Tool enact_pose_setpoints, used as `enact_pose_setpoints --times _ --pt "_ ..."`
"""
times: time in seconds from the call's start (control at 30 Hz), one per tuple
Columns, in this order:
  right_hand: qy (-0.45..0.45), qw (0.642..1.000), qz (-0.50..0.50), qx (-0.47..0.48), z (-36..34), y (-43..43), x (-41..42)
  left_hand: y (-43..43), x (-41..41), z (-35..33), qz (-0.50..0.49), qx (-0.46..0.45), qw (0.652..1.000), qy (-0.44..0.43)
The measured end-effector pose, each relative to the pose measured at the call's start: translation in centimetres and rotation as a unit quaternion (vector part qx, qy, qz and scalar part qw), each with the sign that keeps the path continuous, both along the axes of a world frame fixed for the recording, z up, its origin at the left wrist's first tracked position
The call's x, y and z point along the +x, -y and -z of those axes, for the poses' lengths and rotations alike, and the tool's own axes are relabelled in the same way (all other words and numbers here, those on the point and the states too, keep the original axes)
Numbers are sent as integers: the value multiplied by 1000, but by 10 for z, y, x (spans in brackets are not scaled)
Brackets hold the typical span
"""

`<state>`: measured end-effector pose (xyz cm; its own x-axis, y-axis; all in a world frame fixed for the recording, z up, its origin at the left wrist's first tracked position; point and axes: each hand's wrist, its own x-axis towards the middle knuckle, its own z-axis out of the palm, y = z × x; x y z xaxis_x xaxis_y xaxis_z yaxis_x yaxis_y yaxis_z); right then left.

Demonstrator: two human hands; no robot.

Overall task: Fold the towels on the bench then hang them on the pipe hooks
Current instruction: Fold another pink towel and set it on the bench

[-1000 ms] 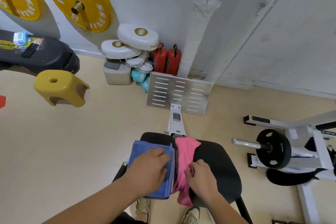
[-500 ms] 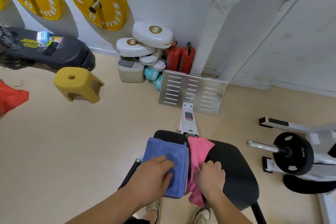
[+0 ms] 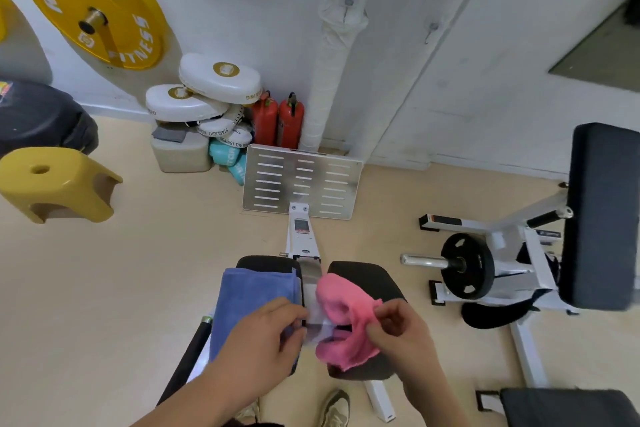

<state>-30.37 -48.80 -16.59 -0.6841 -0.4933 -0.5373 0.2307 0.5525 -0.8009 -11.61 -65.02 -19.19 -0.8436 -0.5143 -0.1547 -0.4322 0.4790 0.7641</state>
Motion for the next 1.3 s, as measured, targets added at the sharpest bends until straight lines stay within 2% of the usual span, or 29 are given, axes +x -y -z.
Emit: enact_pose_setpoints --times 0.1,0.27,0.43,0.53,0.67,0.73,0.87,0.97,1.13,1.3 --pt "23 997 -17 -77 -34 -20 -6 -18 -23 -24 8 11 998 -55" --pt "-5 983 -93 -156 -74 -54 -25 -52 -68 -67 67 23 988 -137" --pt "6 967 -165 -194 -112 -95 -48 -94 -108 -98 135 0 982 -133" --pt "-6 962 -189 -196 -127 -128 -69 -124 -129 -124 146 -18 987 -69" --pt "-38 965 -206 -159 -136 -172 -103 -155 -144 -142 142 57 988 10" --pt "-89 961 -230 -126 -139 -191 -116 -166 -149 -147 144 68 987 33" --pt "-170 943 -281 -53 -138 -227 -133 -197 -157 -162 115 45 992 0" --pt "-213 923 -317 -50 -141 -250 -138 -221 -164 -179 105 42 993 -46" --pt "-104 931 -307 -170 -166 -279 -148 -247 -178 -205 77 28 991 -106" --pt "-43 928 -287 -233 -186 -290 -160 -261 -178 -220 64 -23 993 -99"
